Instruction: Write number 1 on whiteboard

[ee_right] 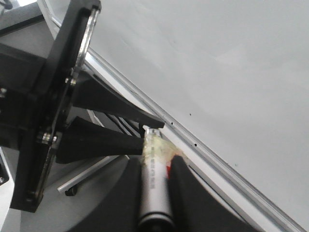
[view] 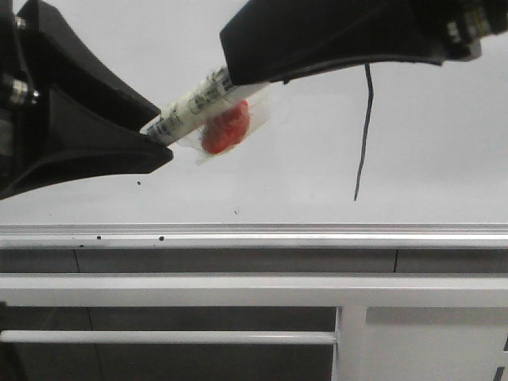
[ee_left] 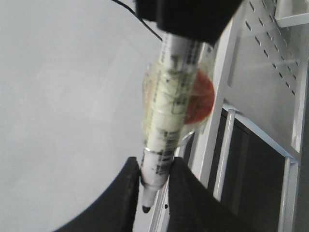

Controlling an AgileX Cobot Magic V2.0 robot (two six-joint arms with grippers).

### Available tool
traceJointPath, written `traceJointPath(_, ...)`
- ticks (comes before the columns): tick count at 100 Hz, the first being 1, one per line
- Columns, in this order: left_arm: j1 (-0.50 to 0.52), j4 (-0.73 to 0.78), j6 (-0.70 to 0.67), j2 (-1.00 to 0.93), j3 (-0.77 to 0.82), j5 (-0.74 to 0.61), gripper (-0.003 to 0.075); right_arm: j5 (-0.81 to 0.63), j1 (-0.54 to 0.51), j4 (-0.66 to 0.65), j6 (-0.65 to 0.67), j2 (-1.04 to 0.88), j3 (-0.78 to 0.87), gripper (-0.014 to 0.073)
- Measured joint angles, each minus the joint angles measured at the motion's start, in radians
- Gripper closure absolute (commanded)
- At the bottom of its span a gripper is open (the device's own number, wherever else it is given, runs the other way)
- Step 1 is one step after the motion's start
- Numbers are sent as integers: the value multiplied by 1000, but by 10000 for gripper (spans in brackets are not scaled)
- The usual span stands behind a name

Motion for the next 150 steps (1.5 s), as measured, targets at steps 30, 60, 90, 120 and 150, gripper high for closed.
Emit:
traceJointPath(30,0,0,0,0,0,0,741,0,0,2,0,0,0,637)
traceJointPath(60,0,0,-1,0,0,0,741,-9,0,2,0,0,0,511)
traceJointPath(90,0,0,-39,1,0,0,741,-45,0,2,0,0,-6,71)
traceJointPath(120,0,0,-244,1,0,59,741,137,0,-29,0,-97,-33,73)
traceJointPath(150,-4,0,-608,1,14,67,741,422,0,-25,0,-340,-31,655)
